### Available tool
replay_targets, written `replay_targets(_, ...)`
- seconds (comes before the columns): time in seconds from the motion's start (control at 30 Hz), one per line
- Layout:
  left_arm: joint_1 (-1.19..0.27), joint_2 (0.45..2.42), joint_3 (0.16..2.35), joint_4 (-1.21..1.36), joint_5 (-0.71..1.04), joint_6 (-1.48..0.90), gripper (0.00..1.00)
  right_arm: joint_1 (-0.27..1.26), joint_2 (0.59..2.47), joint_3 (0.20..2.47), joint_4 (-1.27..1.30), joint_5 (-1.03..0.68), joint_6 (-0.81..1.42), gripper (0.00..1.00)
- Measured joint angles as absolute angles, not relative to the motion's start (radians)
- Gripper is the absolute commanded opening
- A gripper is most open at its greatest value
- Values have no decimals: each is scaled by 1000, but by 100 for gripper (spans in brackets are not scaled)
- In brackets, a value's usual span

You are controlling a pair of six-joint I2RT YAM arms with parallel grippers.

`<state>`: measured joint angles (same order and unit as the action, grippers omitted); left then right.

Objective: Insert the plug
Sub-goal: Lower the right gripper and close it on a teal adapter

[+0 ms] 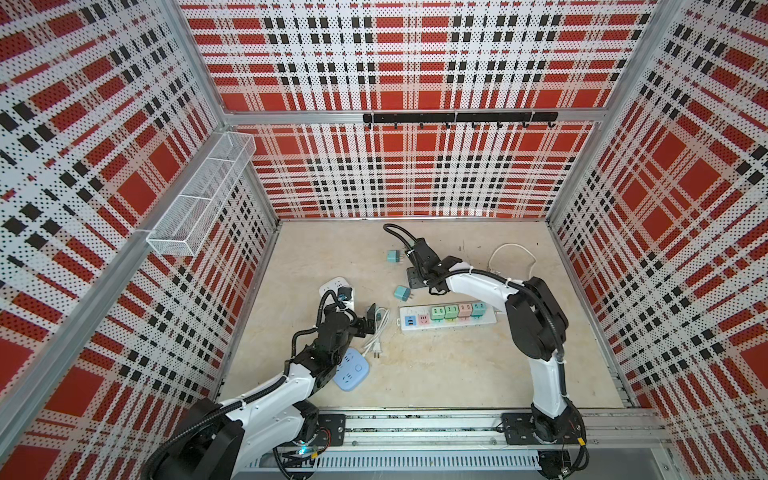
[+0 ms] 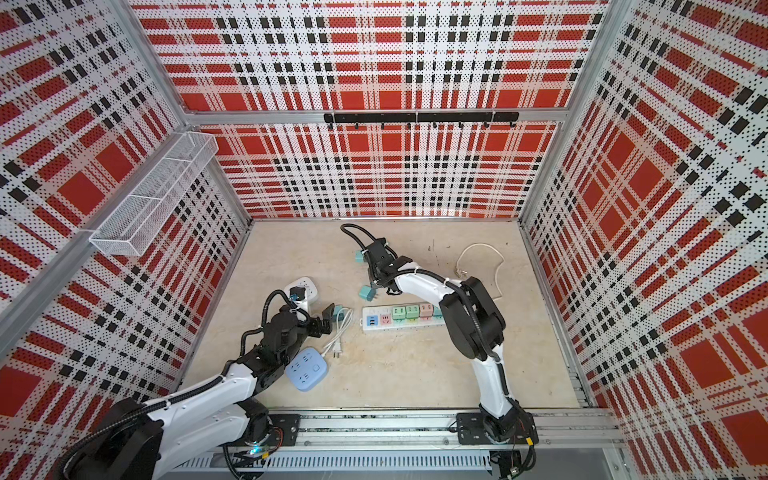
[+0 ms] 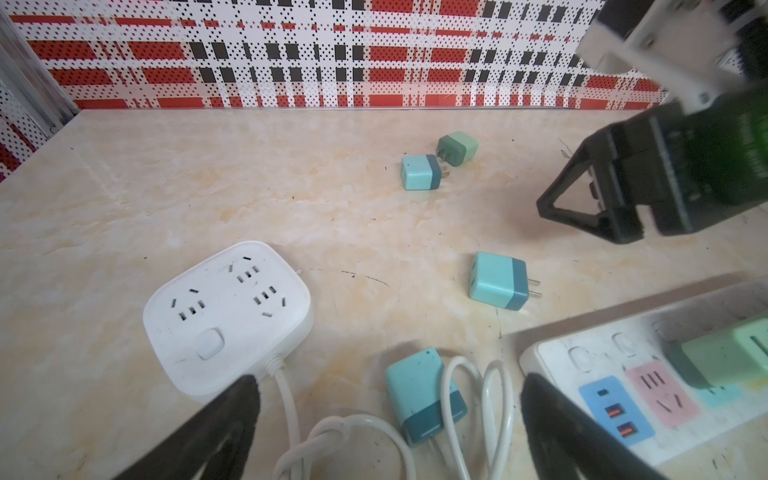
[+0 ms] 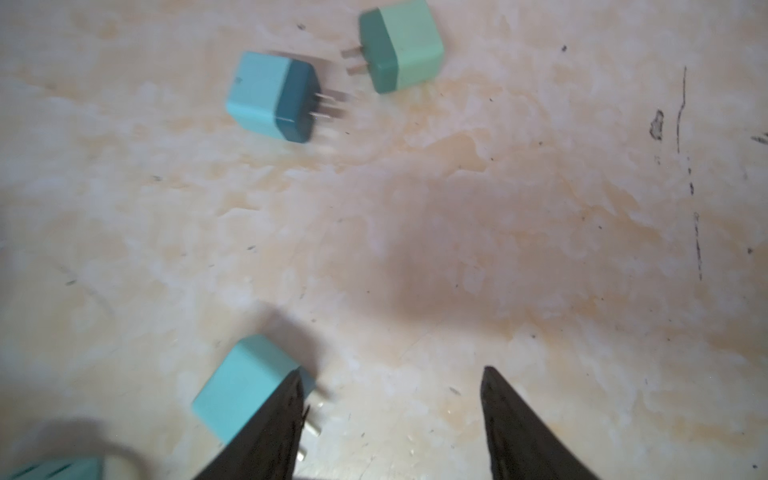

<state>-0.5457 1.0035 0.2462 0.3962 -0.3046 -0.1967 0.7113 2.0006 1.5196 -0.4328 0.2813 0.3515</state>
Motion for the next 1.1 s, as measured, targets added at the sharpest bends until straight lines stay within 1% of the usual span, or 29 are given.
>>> replay_targets(0.07,-546,1003,246,396,-305,-197,99,712,1959,1472,-376,212,302,72)
replay_targets(0.17,-546,1003,246,396,-307,-196,99,712,1943,1430,-313,112,233,73)
replay_targets(0.33,-547,1003,246,396,-311,-196,99,712,1959,1401,-294,22,151,77)
replay_targets(0.43,-548,1003,246,396,-315,-196,99,712,1991,1417,-295,-6,114,80)
replay_targets(0.63,-552,1003,246,396,-316,-194,99,712,2104,1499,-326,-23,68,79)
replay_targets(0.8,-552,1003,246,396,-319,-193,99,712,2136,1507,-345,-23,51,80)
replay_targets(0.9,-552,1004,246,397,-319,-193,100,712,2138,1508,-348,-25,43,78)
replay_targets(1.1,-553,1004,246,397,-321,-193,99,712,2154,1512,-347,-29,36,69)
